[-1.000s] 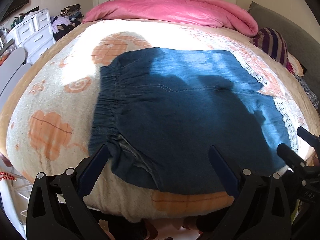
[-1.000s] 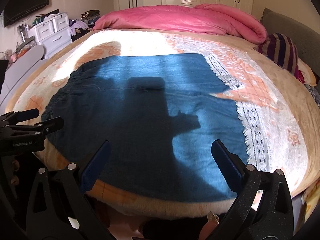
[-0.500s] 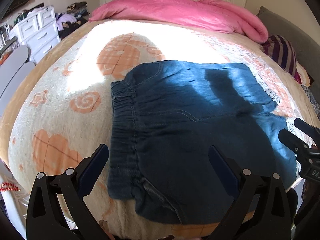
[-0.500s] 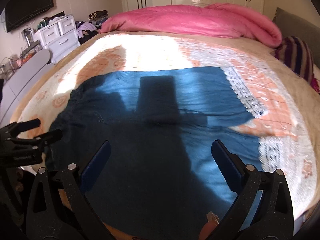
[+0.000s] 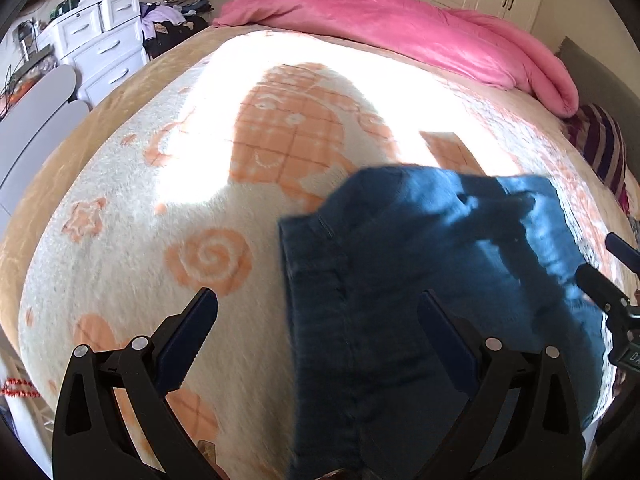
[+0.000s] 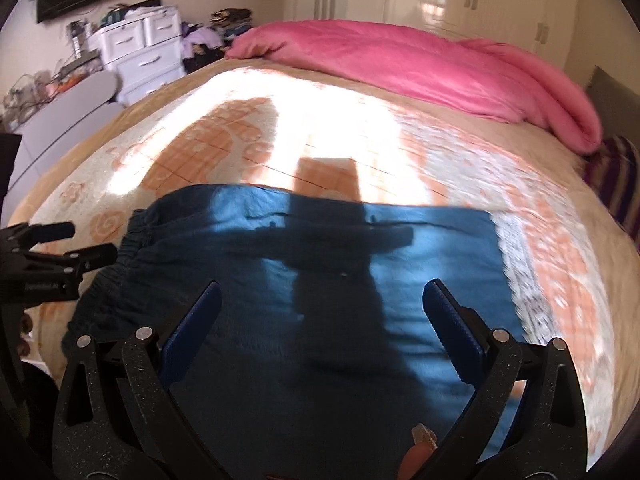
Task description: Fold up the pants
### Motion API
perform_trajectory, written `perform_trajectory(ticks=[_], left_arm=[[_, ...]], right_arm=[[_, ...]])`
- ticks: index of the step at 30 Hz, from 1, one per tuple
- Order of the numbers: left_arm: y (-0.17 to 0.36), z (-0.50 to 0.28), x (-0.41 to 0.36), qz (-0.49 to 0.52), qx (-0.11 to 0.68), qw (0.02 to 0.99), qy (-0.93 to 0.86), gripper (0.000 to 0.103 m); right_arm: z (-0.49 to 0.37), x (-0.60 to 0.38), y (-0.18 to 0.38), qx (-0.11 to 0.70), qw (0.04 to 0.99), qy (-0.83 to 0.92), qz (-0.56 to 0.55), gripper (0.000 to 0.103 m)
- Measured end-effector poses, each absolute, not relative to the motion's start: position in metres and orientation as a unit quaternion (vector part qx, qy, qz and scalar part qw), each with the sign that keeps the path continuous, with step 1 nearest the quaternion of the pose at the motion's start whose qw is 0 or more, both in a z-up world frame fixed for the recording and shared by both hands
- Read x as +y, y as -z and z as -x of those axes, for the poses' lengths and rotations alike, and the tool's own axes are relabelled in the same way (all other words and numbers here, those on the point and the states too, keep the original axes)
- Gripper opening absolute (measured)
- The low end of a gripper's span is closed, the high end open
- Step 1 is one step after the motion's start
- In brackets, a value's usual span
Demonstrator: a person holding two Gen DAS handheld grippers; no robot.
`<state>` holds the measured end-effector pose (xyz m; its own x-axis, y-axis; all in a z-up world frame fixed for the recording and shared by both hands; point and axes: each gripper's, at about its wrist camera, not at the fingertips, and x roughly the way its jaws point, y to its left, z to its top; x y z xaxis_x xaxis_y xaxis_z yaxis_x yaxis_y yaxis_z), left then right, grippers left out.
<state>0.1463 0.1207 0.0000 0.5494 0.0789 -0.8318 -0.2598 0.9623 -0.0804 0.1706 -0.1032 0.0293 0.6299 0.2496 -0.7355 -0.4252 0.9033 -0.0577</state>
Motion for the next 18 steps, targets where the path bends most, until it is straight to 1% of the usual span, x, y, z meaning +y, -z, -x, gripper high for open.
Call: perform_trajectory(ticks=[6, 10, 14, 18], left_arm=[[0.007, -0.174, 0.147, 0.087, 0.462, 0.876, -0.106, 0.099], [0.014, -0.190, 0.152, 0.078, 0.447, 0.886, -0.095, 0.099], [0.026, -0.203, 0.150, 0.073, 0.456, 0.884, -0.069, 0.099], [0.036, -0.216, 0.146, 0.054, 0.462, 0.883, -0.060, 0.097]], right_arm=[[-0.201, -0.077, -0.022, 0.378, 0.887, -0.197, 0.179, 0.095], [-0.228, -0.065, -0.013, 0.396, 0.874, -0.209, 0.188, 0.095], [-0.257, -0.053, -0.004, 0.405, 0.863, -0.213, 0.216, 0.095], [-0.283, -0.048, 0.006, 0.426, 0.846, -0.239, 0.212, 0.095]])
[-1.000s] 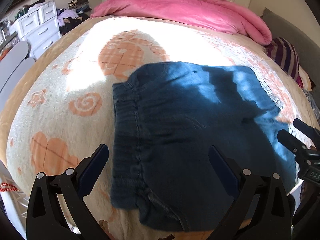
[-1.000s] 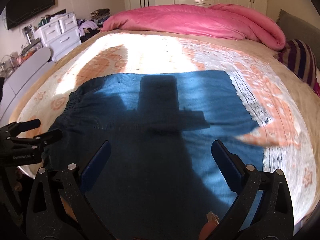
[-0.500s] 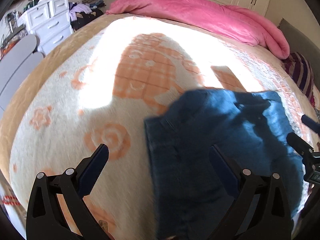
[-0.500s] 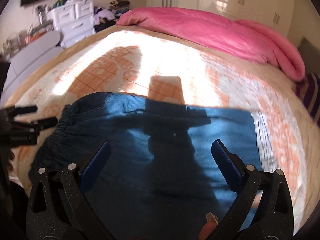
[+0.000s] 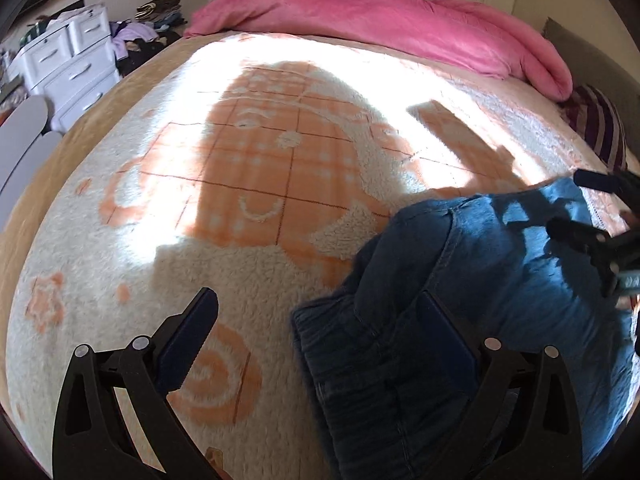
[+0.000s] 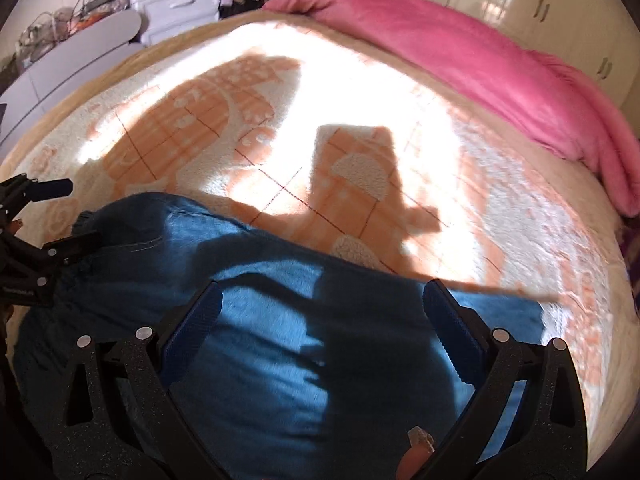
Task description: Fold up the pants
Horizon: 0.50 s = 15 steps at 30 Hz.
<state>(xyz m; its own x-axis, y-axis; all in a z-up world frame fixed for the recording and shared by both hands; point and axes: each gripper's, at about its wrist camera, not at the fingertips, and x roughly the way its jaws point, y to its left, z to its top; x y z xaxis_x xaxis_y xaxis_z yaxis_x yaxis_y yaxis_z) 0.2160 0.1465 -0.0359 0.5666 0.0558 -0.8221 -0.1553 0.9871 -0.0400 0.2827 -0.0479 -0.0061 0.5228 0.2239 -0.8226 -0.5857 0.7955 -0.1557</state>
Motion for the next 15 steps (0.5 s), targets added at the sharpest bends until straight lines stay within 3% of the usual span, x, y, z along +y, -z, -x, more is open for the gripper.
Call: perform_trajectory(ticks=[1, 2, 3, 6, 14, 15], left_arm=[[0.037, -0.218, 0.145, 0.051, 0.461, 0.884, -0.054, 0.095], [0.039, -0.221, 0.145, 0.049, 0.461, 0.885, -0.049, 0.079], [0.042, -0.223, 0.143, 0.046, 0.464, 0.884, -0.039, 0.056], [0.050, -0.224, 0.140, 0.048, 0.473, 0.880, -0.018, 0.041], [0.018, -0.199, 0.142, 0.051, 0.408, 0.912, 0.001, 0.035], [0.016, -0.198, 0.142, 0.050, 0.404, 0.913, 0.004, 0.035]], right_arm=[[-0.287, -0.046, 0.009, 0.427, 0.843, -0.242, 0.219, 0.095], [-0.291, -0.043, 0.012, 0.428, 0.840, -0.243, 0.227, 0.095], [-0.294, -0.040, 0.015, 0.427, 0.838, -0.240, 0.239, 0.095], [-0.302, -0.032, 0.024, 0.424, 0.830, -0.251, 0.261, 0.095], [-0.294, -0.006, 0.040, 0.387, 0.804, -0.284, 0.352, 0.095], [-0.290, -0.004, 0.040, 0.374, 0.805, -0.290, 0.359, 0.091]])
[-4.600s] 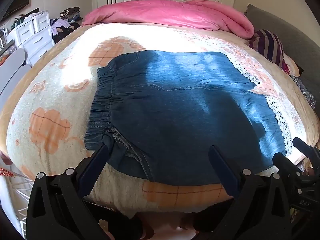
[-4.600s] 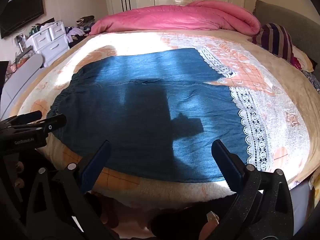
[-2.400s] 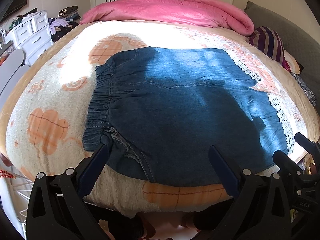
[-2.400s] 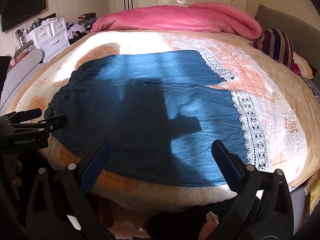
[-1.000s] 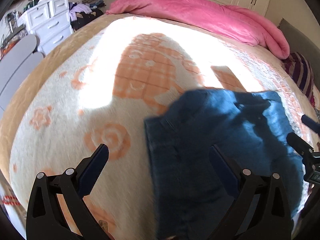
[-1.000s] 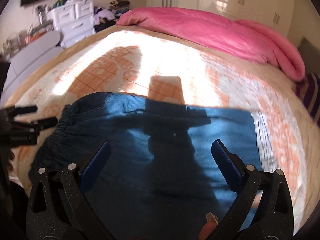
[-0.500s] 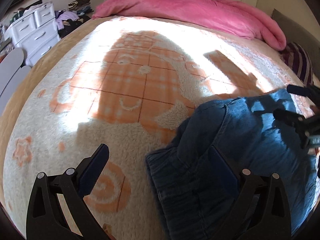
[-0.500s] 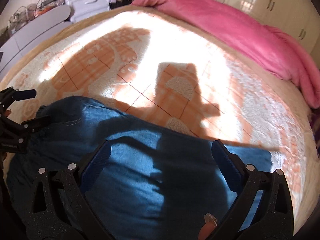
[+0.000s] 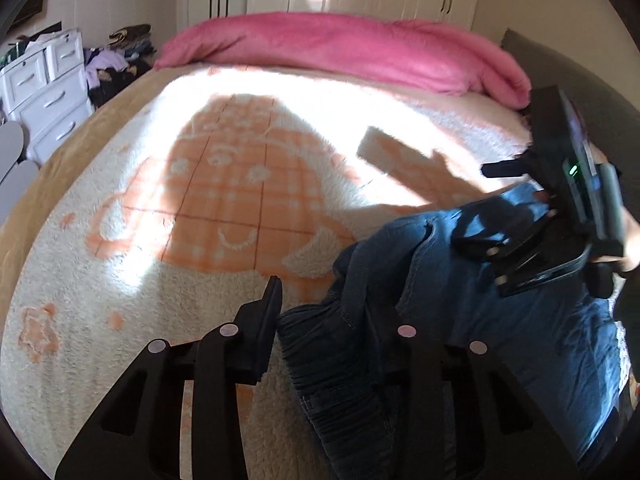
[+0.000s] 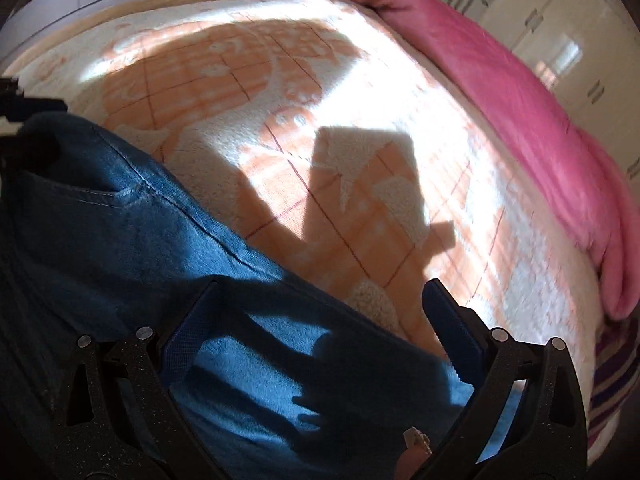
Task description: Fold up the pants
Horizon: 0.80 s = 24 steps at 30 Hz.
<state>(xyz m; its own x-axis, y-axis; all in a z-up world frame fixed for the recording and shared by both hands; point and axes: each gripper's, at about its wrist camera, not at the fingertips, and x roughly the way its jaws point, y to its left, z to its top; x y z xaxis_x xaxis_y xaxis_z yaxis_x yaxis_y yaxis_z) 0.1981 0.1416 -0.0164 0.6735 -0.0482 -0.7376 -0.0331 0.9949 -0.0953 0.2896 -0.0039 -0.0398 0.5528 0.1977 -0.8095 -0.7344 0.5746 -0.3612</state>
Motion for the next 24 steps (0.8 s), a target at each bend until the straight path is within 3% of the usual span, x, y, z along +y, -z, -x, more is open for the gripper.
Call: perform_trajectory(ticks=[2, 4, 5, 7, 9, 12, 24], left_arm=[[0.014, -0.196, 0.141, 0.048, 0.400, 0.915, 0.007, 0.035], [0.013, -0.195, 0.141, 0.048, 0.397, 0.916, 0.009, 0.035], [0.012, -0.195, 0.140, 0.047, 0.397, 0.917, 0.010, 0.035], [0.012, -0.195, 0.140, 0.038, 0.396, 0.918, 0.009, 0.035], [0.012, -0.194, 0.137, 0.019, 0.393, 0.919, 0.004, 0.035], [0.012, -0.193, 0.140, 0.020, 0.395, 0.919, -0.001, 0.035], [-0.017, -0.154, 0.128, 0.026, 0.369, 0.928, 0.033, 0.036]], right_arm=[[-0.284, -0.002, 0.041, 0.368, 0.802, -0.302, 0.360, 0.076], [-0.278, 0.000, 0.046, 0.375, 0.793, -0.318, 0.359, 0.053], [-0.276, 0.000, 0.047, 0.374, 0.790, -0.323, 0.362, 0.048], [-0.268, 0.004, 0.050, 0.372, 0.785, -0.337, 0.362, 0.023], [-0.262, 0.004, 0.048, 0.375, 0.790, -0.340, 0.347, 0.007], [-0.250, -0.007, 0.033, 0.361, 0.811, -0.333, 0.317, 0.003], [-0.164, -0.065, -0.026, 0.326, 0.855, -0.341, 0.216, 0.002]])
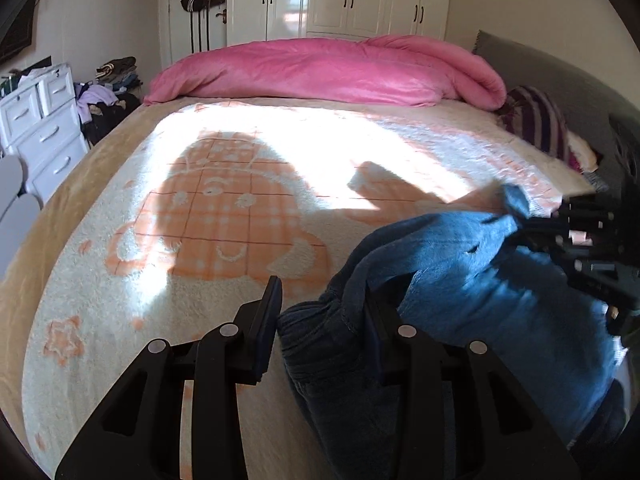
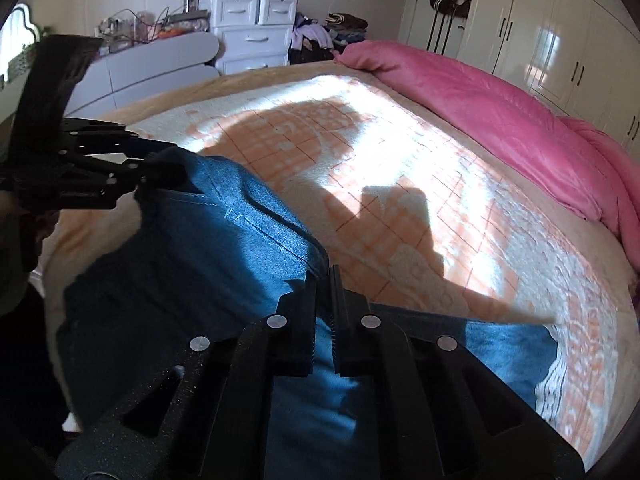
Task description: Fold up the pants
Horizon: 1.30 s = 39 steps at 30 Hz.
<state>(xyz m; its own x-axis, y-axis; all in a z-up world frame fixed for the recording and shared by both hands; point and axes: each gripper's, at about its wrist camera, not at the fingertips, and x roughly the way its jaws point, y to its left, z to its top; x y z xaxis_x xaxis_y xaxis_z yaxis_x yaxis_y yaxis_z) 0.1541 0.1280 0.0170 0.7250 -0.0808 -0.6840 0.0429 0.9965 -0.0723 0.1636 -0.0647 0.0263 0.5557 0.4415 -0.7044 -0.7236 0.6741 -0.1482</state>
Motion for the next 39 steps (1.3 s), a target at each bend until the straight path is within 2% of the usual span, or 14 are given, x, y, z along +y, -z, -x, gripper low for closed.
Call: perform_trajectory(ticks=[5, 12, 22, 26, 29, 31, 33, 35, 39], left_arm=[[-0.029, -0.116, 0.114, 0.035, 0.362, 0.929, 0.061, 0.036], [-0.018, -0.066, 0.099, 0.044, 0.384, 0.920, 0.068, 0.036], [-0.001, -0.029, 0.096, 0.038, 0.431, 0.899, 0.066, 0.039], [0.014, -0.028, 0.100, 0.034, 0.465, 0.883, 0.056, 0.047], [0.014, -0.023, 0.103, 0.035, 0.469, 0.881, 0.051, 0.049], [0.012, -0.018, 0.105, 0.030, 0.471, 0.880, 0.047, 0.056], [0.012, -0.010, 0.111, 0.031, 0.474, 0.879, 0.039, 0.068], [0.010, -0.004, 0.120, 0.052, 0.477, 0.877, 0.030, 0.069], [-0.012, 0.007, 0.118, 0.076, 0.447, 0.890, 0.043, 0.064]], right_arm=[[-0.121, -0.084, -0.031, 0.334, 0.857, -0.339, 0.195, 0.002], [-0.052, -0.097, -0.031, 0.333, 0.855, -0.362, 0.165, 0.002], [0.013, -0.091, 0.005, 0.348, 0.839, -0.377, 0.183, 0.002], [0.015, -0.087, 0.021, 0.368, 0.832, -0.375, 0.178, 0.002], [0.021, -0.083, 0.029, 0.368, 0.830, -0.376, 0.186, 0.002], [0.020, -0.082, 0.035, 0.374, 0.826, -0.376, 0.190, 0.002], [0.019, -0.083, 0.041, 0.383, 0.822, -0.379, 0.184, 0.004], [0.016, -0.083, 0.044, 0.391, 0.819, -0.381, 0.176, 0.004], [0.014, -0.080, 0.046, 0.396, 0.818, -0.381, 0.171, 0.007]])
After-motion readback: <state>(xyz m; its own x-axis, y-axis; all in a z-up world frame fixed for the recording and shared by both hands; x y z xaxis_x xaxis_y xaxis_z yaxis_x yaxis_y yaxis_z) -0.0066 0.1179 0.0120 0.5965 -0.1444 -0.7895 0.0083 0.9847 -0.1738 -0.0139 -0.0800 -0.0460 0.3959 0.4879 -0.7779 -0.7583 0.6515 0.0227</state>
